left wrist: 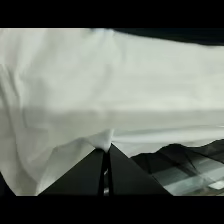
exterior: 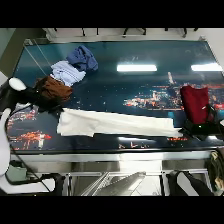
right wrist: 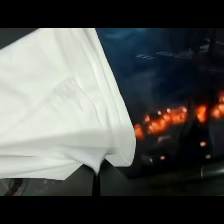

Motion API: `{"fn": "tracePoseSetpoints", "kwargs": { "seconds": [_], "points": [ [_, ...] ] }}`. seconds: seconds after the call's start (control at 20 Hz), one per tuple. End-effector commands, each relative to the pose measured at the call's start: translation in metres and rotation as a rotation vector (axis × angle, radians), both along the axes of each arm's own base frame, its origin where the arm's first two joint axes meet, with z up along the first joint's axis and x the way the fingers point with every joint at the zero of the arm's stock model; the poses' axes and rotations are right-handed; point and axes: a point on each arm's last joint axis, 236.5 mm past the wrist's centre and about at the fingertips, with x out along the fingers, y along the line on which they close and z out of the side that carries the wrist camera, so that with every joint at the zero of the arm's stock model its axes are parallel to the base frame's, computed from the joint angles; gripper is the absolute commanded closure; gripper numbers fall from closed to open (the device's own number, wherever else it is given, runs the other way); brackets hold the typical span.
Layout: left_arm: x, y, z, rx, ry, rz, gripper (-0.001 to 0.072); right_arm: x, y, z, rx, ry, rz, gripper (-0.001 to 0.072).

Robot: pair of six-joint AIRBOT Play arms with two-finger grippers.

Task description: Fold the shirts.

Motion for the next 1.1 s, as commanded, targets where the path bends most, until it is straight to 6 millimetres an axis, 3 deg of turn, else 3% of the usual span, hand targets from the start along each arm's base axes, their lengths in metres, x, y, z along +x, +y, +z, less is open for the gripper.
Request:
{"fn": "tracePoseSetpoints", "kwargs": {
  "seconds": [0.0, 0.25, 0.4, 0.55, 0.6, 0.65, 0.7, 0.75, 0.8, 0.95, 1.05],
  "points": [
    [0.041, -0.001, -0.017, 0.112, -0.014, -0.09, 0.0696, 0.034, -0.004, -0.01, -0.021, -0.043, 0.001, 0.0692],
    [0.064, -0.003, -0.041, 0.094, 0.025, -0.093, 0.0696, 0.065, 0.0, -0.031, -0.015, -0.013, 0.043, 0.0692],
    [0.062, -0.003, -0.053, 0.089, 0.071, -0.106, 0.0696, 0.059, 0.006, -0.057, 0.02, 0.066, 0.046, 0.0692],
    [0.057, -0.004, -0.062, 0.083, 0.112, -0.114, 0.0696, 0.055, 0.009, -0.065, 0.041, 0.095, 0.044, 0.0679],
    [0.054, -0.004, -0.063, 0.083, 0.122, -0.117, 0.0695, 0.057, 0.009, -0.063, 0.043, 0.088, 0.042, 0.0519],
    [0.054, -0.003, -0.062, 0.083, 0.124, -0.118, 0.0694, 0.057, 0.009, -0.059, 0.047, 0.084, 0.04, 0.0178],
    [0.054, -0.003, -0.058, 0.086, 0.115, -0.118, 0.0624, 0.055, 0.008, -0.054, 0.051, 0.082, 0.048, 0.0002],
    [0.056, -0.001, -0.054, 0.094, 0.103, -0.112, 0.0358, 0.052, 0.008, -0.045, 0.056, 0.076, 0.083, 0.0002],
    [0.058, 0.002, -0.047, 0.099, 0.085, -0.089, 0.0193, 0.047, 0.007, -0.037, 0.063, 0.073, 0.116, 0.0001],
    [0.064, 0.014, -0.014, 0.104, 0.022, -0.016, 0.0195, 0.029, -0.006, -0.028, 0.1, 0.091, 0.149, 0.0002],
    [0.067, 0.021, 0.009, 0.108, -0.03, 0.023, 0.0195, 0.031, -0.007, -0.026, 0.176, 0.064, 0.122, 0.0001]
  ]
}}
